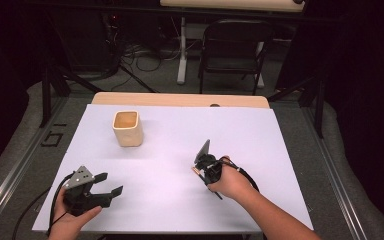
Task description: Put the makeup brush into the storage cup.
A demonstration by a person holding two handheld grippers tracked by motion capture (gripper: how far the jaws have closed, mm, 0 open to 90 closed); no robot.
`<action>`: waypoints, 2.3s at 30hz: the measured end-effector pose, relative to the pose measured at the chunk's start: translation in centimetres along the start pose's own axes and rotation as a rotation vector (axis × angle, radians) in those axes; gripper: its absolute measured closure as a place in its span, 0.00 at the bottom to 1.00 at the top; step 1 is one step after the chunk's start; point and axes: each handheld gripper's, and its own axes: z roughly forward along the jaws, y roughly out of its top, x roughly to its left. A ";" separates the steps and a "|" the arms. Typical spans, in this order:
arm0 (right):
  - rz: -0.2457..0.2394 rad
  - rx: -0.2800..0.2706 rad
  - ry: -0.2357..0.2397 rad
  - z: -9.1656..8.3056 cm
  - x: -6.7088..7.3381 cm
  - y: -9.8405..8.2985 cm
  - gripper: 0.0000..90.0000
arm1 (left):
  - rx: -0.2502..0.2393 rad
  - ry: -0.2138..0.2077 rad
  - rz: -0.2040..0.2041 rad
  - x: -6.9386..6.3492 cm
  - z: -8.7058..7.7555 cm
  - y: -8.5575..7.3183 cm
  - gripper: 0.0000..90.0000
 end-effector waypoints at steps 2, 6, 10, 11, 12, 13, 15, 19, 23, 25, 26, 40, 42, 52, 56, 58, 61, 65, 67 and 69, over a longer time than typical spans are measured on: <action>0.001 -0.002 0.003 0.0 0.0 0.0 0.94 | 0.000 0.000 0.000 0.0 0.0 0.0 0.27; 0.016 -0.023 0.014 0.1 0.1 -0.1 0.94 | 0.000 -0.001 0.000 0.0 0.0 0.0 0.27; -0.028 0.025 0.026 -0.8 -0.3 0.0 0.94 | -0.003 -0.001 -0.001 0.0 0.0 0.0 0.27; -0.023 0.006 0.028 -0.9 -0.4 -0.1 0.94 | -0.004 -0.001 -0.002 0.0 0.0 0.0 0.27; -0.005 -0.028 0.039 -1.0 -0.3 -0.3 0.94 | -0.004 0.000 -0.003 0.0 0.0 0.0 0.27; 0.006 -0.047 0.044 -1.0 -0.3 -0.4 0.94 | -0.005 0.000 -0.003 0.0 0.0 0.0 0.27; -0.006 -0.032 0.039 -1.8 -0.6 -0.4 0.94 | -0.007 -0.002 -0.003 0.0 0.0 0.0 0.28; 0.000 -0.110 0.065 -2.6 -1.1 -1.1 0.94 | -0.006 -0.002 0.001 -0.1 0.1 0.0 0.28; 0.007 -0.186 0.115 -3.8 -1.5 -1.7 0.94 | -0.005 -0.008 0.002 -0.1 0.1 0.1 0.28; 0.000 -0.238 0.127 -4.3 -1.7 -2.0 0.94 | -0.012 -0.010 0.001 -0.2 0.1 0.1 0.29; 0.007 -0.270 0.142 -4.4 -1.6 -2.2 0.94 | -0.012 -0.010 0.001 -0.2 0.1 0.1 0.29; -0.051 -0.545 0.191 -5.4 -0.7 -3.4 0.94 | -0.016 -0.006 0.010 -0.4 0.3 0.0 0.30; -0.069 -0.591 0.173 -5.3 -0.3 -3.6 0.94 | -0.017 -0.007 0.009 -0.5 0.3 0.0 0.30; -0.115 -0.783 0.184 -4.9 0.9 -4.3 0.94 | -0.016 -0.011 0.003 -0.5 0.5 -0.1 0.32; -0.120 -0.876 0.194 -4.7 1.3 -4.6 0.94 | -0.024 -0.021 0.001 -0.6 0.5 0.0 0.34; -0.110 -0.916 0.210 -4.6 1.4 -4.8 0.94 | -0.028 -0.022 0.010 -0.7 0.5 0.1 0.35; -0.103 -0.965 0.224 -4.3 1.6 -5.2 0.94 | -0.034 -0.021 0.013 -0.8 0.5 0.2 0.35; -0.110 -1.004 0.208 -3.9 2.1 -5.6 0.94 | -0.047 -0.036 0.014 -0.9 0.6 0.4 0.37; -0.113 -1.015 0.203 -3.8 2.3 -5.7 0.95 | -0.054 -0.037 0.025 -1.1 0.6 0.6 0.37; -0.112 -1.026 0.196 -3.7 2.4 -5.7 0.94 | -0.058 -0.048 0.027 -1.2 0.7 0.8 0.38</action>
